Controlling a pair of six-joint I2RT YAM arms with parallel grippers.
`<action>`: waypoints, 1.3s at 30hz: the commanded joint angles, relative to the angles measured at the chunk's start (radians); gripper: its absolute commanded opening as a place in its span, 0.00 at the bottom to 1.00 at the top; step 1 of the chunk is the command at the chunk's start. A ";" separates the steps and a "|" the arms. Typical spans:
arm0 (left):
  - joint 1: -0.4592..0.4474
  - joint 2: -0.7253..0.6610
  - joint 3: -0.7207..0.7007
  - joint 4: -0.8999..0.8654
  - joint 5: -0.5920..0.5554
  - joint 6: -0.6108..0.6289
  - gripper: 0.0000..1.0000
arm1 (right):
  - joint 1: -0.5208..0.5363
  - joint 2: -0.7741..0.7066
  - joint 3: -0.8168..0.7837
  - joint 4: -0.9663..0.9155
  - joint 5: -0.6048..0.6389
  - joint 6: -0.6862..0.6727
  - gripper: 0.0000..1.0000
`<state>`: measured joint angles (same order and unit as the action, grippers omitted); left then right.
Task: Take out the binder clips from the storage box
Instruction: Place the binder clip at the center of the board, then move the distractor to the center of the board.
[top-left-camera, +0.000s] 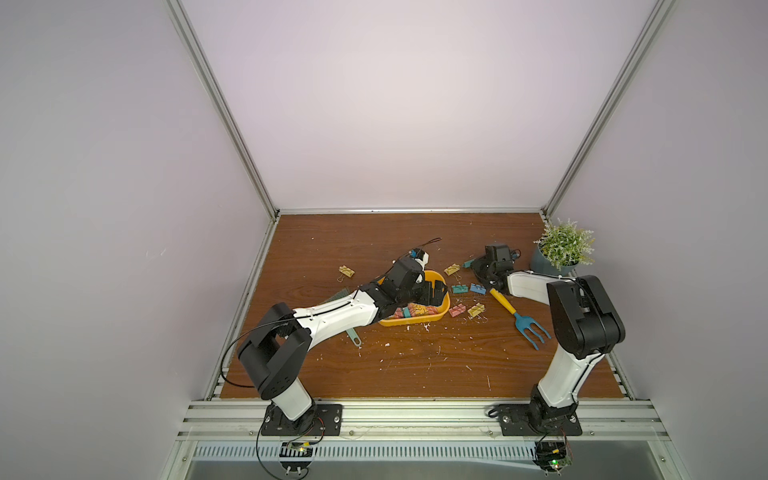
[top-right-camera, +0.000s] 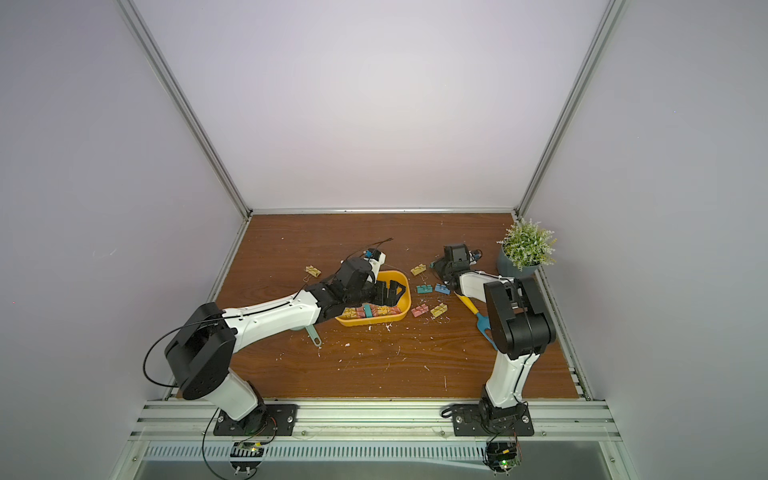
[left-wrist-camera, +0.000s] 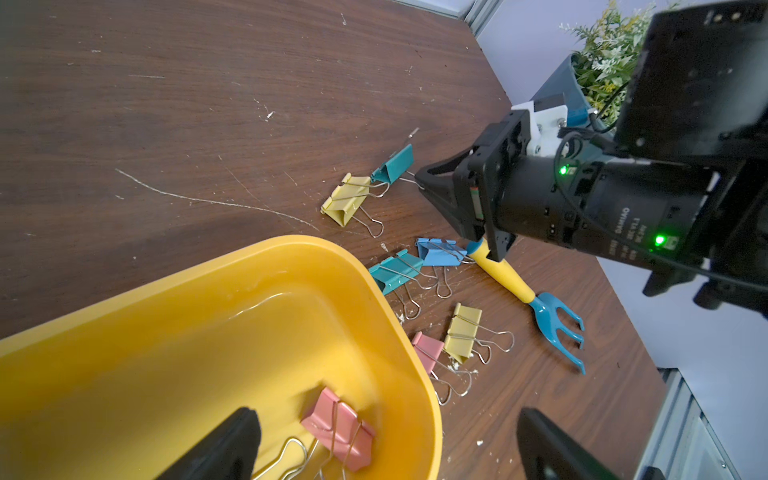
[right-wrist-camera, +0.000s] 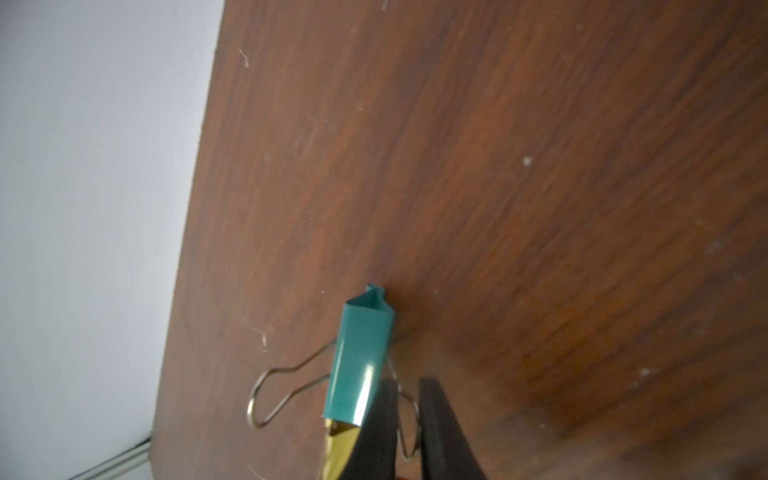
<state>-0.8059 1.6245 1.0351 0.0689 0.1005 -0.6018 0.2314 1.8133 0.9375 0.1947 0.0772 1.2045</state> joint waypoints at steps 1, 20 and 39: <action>-0.001 -0.056 -0.019 -0.027 -0.032 0.013 0.99 | -0.001 -0.059 -0.002 -0.005 -0.020 -0.036 0.22; 0.063 -0.483 -0.320 -0.067 -0.312 -0.095 0.99 | -0.003 -0.285 -0.022 -0.208 -0.102 -0.257 0.35; 0.386 -0.597 -0.594 -0.167 -0.072 -0.387 0.99 | 0.059 -0.526 -0.024 -0.288 -0.228 -0.448 0.35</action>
<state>-0.4580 1.0096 0.4549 -0.0910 -0.0330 -0.9272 0.2886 1.3186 0.9066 -0.0807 -0.1406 0.7815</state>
